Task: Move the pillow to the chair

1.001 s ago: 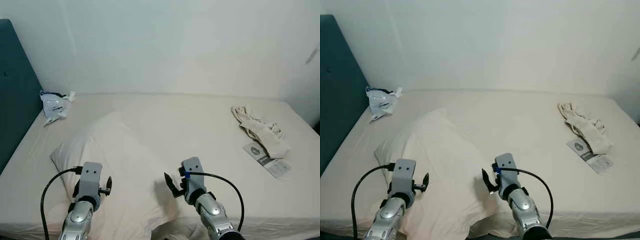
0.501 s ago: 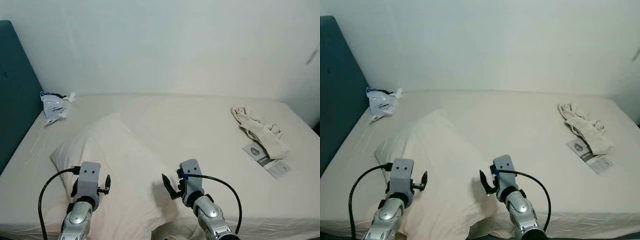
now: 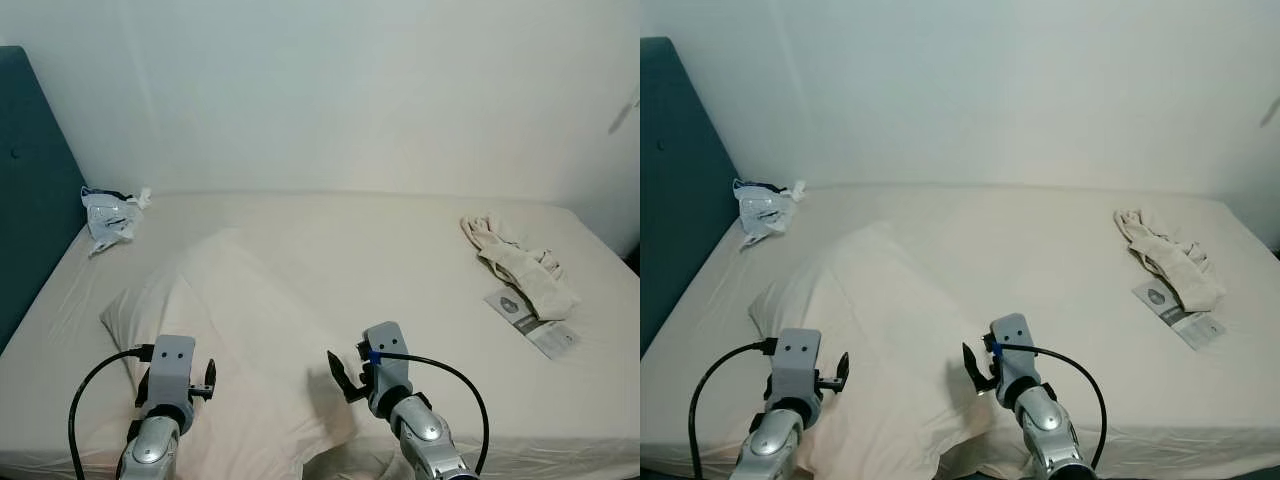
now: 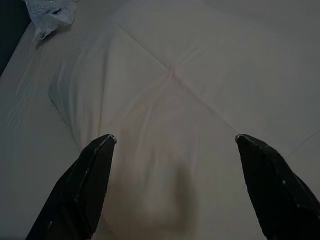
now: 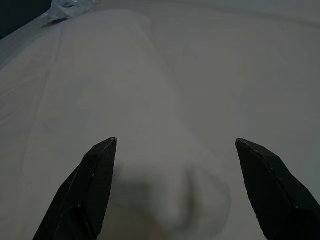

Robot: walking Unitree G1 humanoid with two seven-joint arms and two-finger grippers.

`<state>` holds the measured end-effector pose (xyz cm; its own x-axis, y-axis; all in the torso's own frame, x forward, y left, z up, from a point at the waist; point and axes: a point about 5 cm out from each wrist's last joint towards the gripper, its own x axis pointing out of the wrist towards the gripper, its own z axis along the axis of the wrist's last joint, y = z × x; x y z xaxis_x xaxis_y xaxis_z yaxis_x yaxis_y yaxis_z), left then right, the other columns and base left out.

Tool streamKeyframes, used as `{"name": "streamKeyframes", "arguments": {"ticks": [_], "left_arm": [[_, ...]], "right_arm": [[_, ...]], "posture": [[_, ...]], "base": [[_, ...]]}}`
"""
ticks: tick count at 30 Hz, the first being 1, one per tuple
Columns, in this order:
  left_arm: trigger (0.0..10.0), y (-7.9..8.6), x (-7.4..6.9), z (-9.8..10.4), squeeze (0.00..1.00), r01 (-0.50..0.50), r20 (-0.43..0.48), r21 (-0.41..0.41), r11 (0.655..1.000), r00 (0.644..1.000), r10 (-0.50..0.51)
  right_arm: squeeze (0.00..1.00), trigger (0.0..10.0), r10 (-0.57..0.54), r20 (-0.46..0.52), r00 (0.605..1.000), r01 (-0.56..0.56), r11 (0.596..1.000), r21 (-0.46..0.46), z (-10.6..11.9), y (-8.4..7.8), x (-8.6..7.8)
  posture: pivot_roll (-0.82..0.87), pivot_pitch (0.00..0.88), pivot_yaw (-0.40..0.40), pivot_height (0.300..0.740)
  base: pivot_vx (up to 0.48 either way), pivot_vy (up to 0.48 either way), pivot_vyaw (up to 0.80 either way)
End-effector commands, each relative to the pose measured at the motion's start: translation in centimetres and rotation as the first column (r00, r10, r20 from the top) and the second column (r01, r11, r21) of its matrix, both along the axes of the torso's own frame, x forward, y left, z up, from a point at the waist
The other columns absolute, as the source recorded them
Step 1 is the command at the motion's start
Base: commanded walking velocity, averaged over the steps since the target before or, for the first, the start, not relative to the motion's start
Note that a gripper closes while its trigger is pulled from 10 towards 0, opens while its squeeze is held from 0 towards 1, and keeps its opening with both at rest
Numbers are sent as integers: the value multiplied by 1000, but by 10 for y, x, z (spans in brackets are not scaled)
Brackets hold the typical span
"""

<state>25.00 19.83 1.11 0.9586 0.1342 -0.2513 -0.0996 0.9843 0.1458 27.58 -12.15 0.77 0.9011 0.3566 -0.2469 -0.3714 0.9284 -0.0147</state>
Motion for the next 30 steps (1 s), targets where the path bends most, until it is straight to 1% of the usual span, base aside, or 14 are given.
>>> {"name": "streamKeyframes", "arguments": {"ticks": [1, 7, 8, 9, 11, 12, 14, 18, 22, 26, 30], "left_arm": [[10000, 0, 0, 1, 0, -16, 4, -14, 1000, 1000, 16], [10000, 4, 3, 4, 0, -26, 8, -12, 1000, 1000, 26], [10000, 5, 4, 4, 0, -28, 9, -13, 1000, 1000, 28], [10000, 6, 7, 6, 0, -33, 10, -11, 999, 999, 33], [10000, 6, 8, 6, 0, -34, 10, -11, 999, 999, 34], [10000, 5, 12, 8, 0, -2, 10, 35, 999, 1000, 2], [10000, 0, 22, 15, 0, 9, 31, 43, 999, 999, -10], [10000, 1, 25, 18, 0, -9, 39, 28, 1000, 999, 8], [10000, 4, 25, 19, 0, -27, 41, 17, 999, 999, 27], [10000, 2, 25, 19, 0, -4, 42, 27, 1000, 999, 3], [10000, 1, 26, 19, 0, -3, 39, 29, 1000, 999, 2]], "right_arm": [[0, 10000, -15, -3, 1000, 15, 1000, 12, -1, -2, -1], [0, 10000, -20, 32, 999, 19, 1000, 25, 10, 1, 10], [0, 10000, -20, 33, 999, 19, 999, 26, 10, 1, 10], [0, 10000, -22, 23, 1000, 22, 999, 25, 11, 0, 13], [0, 10000, -23, 19, 1000, 22, 999, 24, 12, 0, 14], [0, 10000, -22, 30, 999, 21, 999, 30, 14, 0, 15], [0, 10000, -23, 50, 999, 21, 999, 36, 18, -2, 18], [0, 10000, -23, 51, 998, 22, 999, 35, 19, -2, 20], [0, 10000, -28, 53, 998, 26, 999, 40, 21, -3, 22], [0, 10000, -34, 52, 998, 32, 999, 41, 22, -5, 24], [0, 10000, -37, 54, 998, 35, 999, 40, 23, -8, 25]], "posture": [[-4, 18, -39, 740], [-12, 27, -26, 740], [-13, 26, -26, 740], [-15, 22, -28, 731], [-15, 22, -28, 726], [-13, 34, -32, 721], [-15, 42, -36, 706], [-17, 56, -32, 691], [-20, 74, -29, 671], [-20, 79, -27, 661], [-24, 83, -26, 636]], "base": [[0, 0, 0], [0, 0, 0], [0, 0, 0], [0, 0, 0], [0, 0, 0], [0, 0, 0], [0, 0, 0], [0, 0, 0], [0, 0, 0], [0, 0, 0], [0, 0, 0]]}}
